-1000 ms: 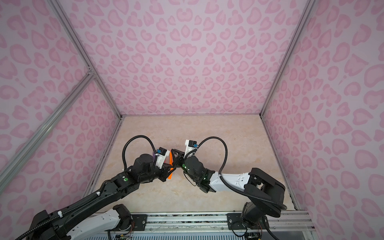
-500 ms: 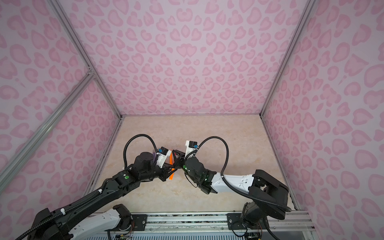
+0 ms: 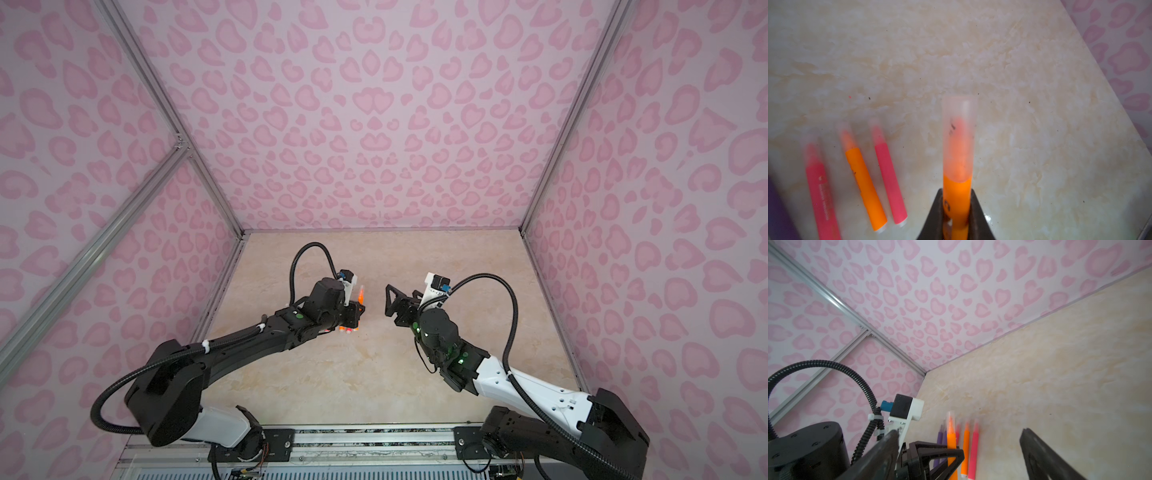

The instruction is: Insert the pens into the pen caps

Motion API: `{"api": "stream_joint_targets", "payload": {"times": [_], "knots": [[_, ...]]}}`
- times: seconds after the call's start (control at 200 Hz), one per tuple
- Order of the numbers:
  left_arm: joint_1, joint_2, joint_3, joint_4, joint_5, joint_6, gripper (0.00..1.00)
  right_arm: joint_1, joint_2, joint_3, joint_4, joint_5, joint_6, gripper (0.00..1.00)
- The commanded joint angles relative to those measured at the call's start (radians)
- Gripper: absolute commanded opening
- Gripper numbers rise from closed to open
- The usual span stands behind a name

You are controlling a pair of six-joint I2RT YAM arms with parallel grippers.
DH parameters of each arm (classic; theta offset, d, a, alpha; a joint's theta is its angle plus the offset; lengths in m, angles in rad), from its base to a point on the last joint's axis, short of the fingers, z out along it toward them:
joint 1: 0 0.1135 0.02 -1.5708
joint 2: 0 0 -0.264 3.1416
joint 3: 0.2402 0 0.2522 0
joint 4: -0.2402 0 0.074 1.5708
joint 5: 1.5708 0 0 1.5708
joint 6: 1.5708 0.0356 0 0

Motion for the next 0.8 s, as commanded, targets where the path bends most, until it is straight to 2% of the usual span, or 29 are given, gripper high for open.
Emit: {"api": "stream_joint_targets", "payload": {"times": [0.0, 0.115, 0.17, 0.24, 0.315, 0.36, 0.38, 0.47, 0.5, 0.51, 0.525, 0.535, 0.585, 0.635, 0.705, 0.795], "knots": [[-0.011, 0.113, 0.085, -0.105, -0.018, -0.013, 0.03, -0.047, -0.055, -0.029, -0.071, 0.062, -0.023, 0.92], [-0.021, 0.241, 0.173, -0.167, -0.003, -0.014, 0.03, -0.099, -0.075, 0.006, -0.108, 0.088, -0.149, 0.94], [-0.025, 0.284, 0.209, -0.189, 0.002, -0.014, 0.03, -0.118, -0.056, 0.061, -0.196, 0.203, -0.184, 0.94], [-0.029, 0.342, 0.253, -0.222, -0.003, -0.017, 0.03, -0.164, -0.035, 0.117, -0.327, 0.349, -0.131, 0.93], [-0.03, 0.388, 0.294, -0.26, -0.018, -0.025, 0.03, -0.224, -0.029, 0.101, -0.307, 0.352, -0.181, 0.94], [-0.03, 0.405, 0.306, -0.27, -0.017, -0.022, 0.03, -0.252, -0.03, 0.062, -0.234, 0.349, -0.256, 0.97], [-0.029, 0.407, 0.307, -0.271, -0.013, -0.019, 0.07, -0.261, -0.031, 0.049, -0.192, 0.351, -0.3, 0.97], [-0.031, 0.396, 0.3, -0.258, 0.004, -0.012, 0.42, -0.318, -0.03, -0.015, -0.07, 0.359, -0.456, 0.97], [-0.031, 0.379, 0.29, -0.246, 0.006, -0.008, 0.63, -0.361, -0.023, -0.025, -0.049, 0.36, -0.466, 0.97], [-0.031, 0.371, 0.286, -0.241, 0.006, -0.007, 0.72, -0.379, -0.018, -0.028, -0.044, 0.359, -0.466, 0.97], [-0.031, 0.359, 0.28, -0.232, 0.003, -0.005, 0.93, -0.405, -0.011, -0.03, -0.041, 0.356, -0.464, 0.97], [-0.031, 0.35, 0.275, -0.227, -0.002, -0.004, 1.0, -0.421, -0.007, -0.03, -0.042, 0.349, -0.463, 0.97], [-0.029, 0.284, 0.239, -0.192, -0.037, 0.003, 0.98, -0.503, 0.006, -0.018, -0.086, 0.302, -0.465, 0.97], [-0.027, 0.198, 0.191, -0.159, -0.119, 0.007, 0.98, -0.579, 0.026, -0.01, -0.117, 0.263, -0.463, 0.97], [-0.018, 0.028, 0.084, -0.08, -0.284, 0.01, 0.98, -0.66, 0.077, -0.063, -0.033, 0.242, -0.458, 0.97], [0.019, -0.201, -0.092, 0.035, -0.565, 0.018, 0.97, -0.675, 0.118, -0.114, 0.024, 0.242, -0.537, 0.97]]}}
